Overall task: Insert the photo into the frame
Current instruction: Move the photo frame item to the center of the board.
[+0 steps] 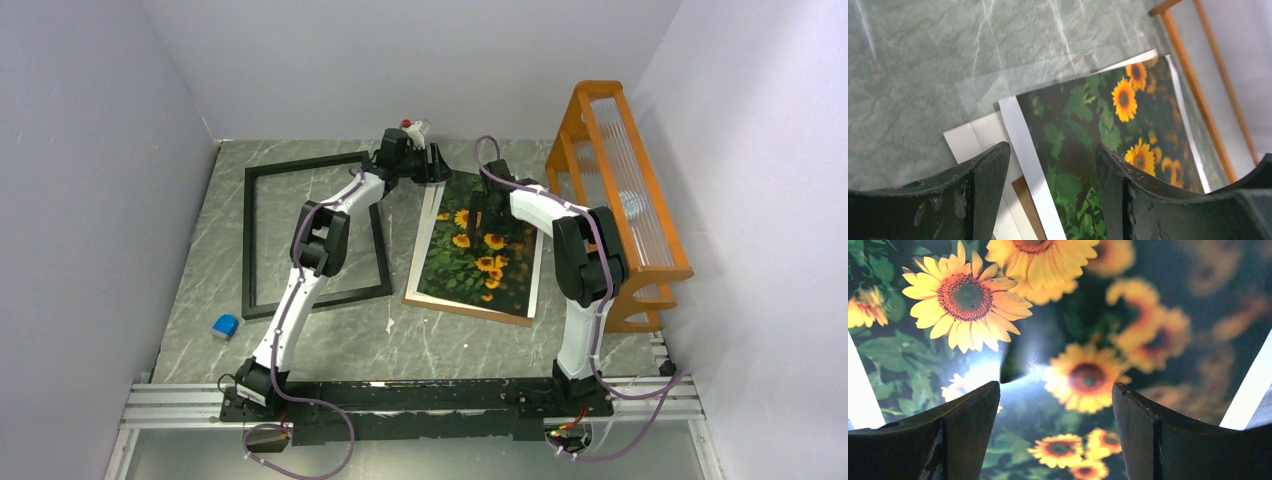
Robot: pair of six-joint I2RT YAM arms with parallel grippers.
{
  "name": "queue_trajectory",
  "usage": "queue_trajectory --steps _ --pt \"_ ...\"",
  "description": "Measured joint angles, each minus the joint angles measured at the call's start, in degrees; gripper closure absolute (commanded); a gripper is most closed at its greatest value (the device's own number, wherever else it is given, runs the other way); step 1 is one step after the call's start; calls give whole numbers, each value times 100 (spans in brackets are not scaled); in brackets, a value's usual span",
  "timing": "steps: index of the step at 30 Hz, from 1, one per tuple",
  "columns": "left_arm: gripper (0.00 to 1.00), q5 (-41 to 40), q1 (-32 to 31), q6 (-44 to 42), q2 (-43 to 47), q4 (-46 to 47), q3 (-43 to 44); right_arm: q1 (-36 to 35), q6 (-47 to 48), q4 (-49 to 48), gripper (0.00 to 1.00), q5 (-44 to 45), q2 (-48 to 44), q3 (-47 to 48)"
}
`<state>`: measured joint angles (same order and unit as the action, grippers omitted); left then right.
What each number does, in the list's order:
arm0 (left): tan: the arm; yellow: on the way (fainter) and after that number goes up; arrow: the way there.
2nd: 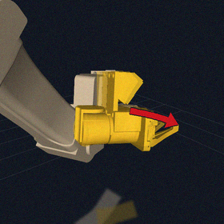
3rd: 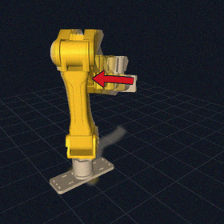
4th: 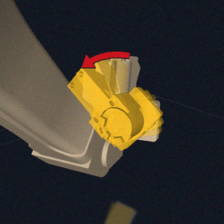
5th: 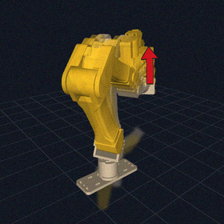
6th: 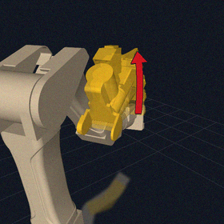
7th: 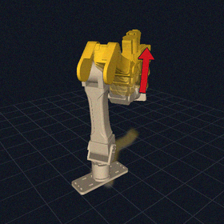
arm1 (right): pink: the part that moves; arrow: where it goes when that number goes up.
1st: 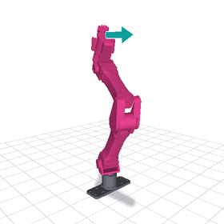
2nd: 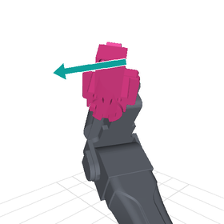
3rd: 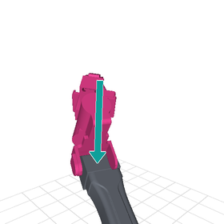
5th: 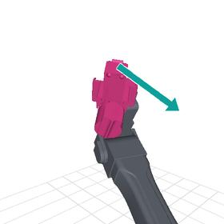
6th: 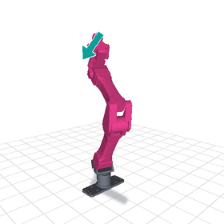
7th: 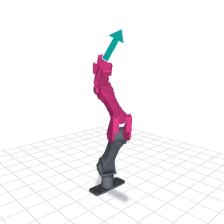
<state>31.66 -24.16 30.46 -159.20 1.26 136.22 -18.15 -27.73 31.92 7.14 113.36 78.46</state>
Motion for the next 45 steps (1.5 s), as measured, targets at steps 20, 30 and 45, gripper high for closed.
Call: queue_trajectory --steps 20,30,45 --pt "32 -1038 -140 -573 1755 -2450 -1757 332 -269 273 22 -111 1115 2337" --pt "30 -1379 -116 -562 2227 -3123 -2240 719 -7 -372 23 -109 2717 4140" --pt "28 -1585 -109 -579 2682 -3532 -2828 920 409 -796 22 -551 3646 5379"
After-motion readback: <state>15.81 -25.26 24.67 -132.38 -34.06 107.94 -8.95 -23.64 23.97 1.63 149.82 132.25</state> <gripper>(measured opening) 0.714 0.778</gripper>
